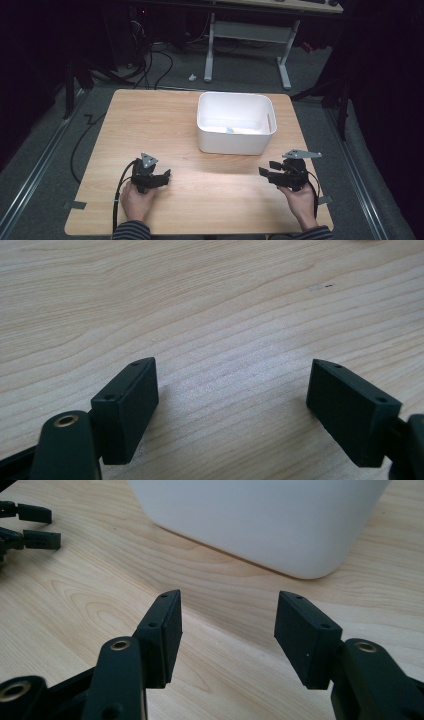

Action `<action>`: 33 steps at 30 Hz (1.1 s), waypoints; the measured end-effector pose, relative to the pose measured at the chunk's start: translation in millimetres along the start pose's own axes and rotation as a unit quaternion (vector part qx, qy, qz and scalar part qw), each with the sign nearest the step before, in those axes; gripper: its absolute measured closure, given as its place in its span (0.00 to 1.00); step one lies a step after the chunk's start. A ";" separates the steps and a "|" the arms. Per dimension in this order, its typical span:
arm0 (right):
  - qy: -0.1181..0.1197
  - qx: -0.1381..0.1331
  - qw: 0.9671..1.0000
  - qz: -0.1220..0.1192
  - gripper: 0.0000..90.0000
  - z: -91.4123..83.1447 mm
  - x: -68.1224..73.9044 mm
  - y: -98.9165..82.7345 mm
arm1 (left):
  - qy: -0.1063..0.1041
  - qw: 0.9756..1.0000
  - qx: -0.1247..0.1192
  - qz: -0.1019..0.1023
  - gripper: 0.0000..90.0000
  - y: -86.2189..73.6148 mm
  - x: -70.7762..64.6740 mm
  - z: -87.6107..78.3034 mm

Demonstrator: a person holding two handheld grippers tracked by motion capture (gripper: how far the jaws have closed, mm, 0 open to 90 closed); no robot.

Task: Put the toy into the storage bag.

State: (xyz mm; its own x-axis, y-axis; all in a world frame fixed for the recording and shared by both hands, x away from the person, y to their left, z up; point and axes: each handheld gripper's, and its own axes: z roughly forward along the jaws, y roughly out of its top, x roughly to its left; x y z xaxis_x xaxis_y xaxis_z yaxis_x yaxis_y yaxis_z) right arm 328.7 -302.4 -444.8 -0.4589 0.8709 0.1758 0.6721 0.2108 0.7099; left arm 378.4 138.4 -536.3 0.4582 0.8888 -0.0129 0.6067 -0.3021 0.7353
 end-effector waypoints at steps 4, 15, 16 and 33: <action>0.005 0.005 1.000 0.006 0.50 12.6 -0.5 -4.9 | 0.000 1.000 0.000 0.000 0.23 0.0 0.0 0.0; 0.003 0.027 1.000 0.014 0.50 35.4 -2.3 -12.7 | 0.000 1.000 0.000 0.000 0.23 0.0 0.0 0.0; 0.003 0.027 1.000 0.014 0.50 35.4 -2.3 -12.7 | 0.000 1.000 0.000 0.000 0.23 0.0 0.0 0.0; -0.055 0.059 0.997 -0.020 0.49 64.6 -4.3 -24.2 | 0.000 1.000 0.000 0.000 0.23 0.0 0.0 0.0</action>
State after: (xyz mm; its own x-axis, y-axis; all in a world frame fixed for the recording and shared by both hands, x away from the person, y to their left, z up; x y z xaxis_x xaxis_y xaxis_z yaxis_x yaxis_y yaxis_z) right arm 351.9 -282.5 -506.8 -0.4242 0.9029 0.0695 0.7216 0.2907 0.6283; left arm 378.4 138.4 -536.3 0.4579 0.8889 -0.0133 0.6069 -0.3016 0.7353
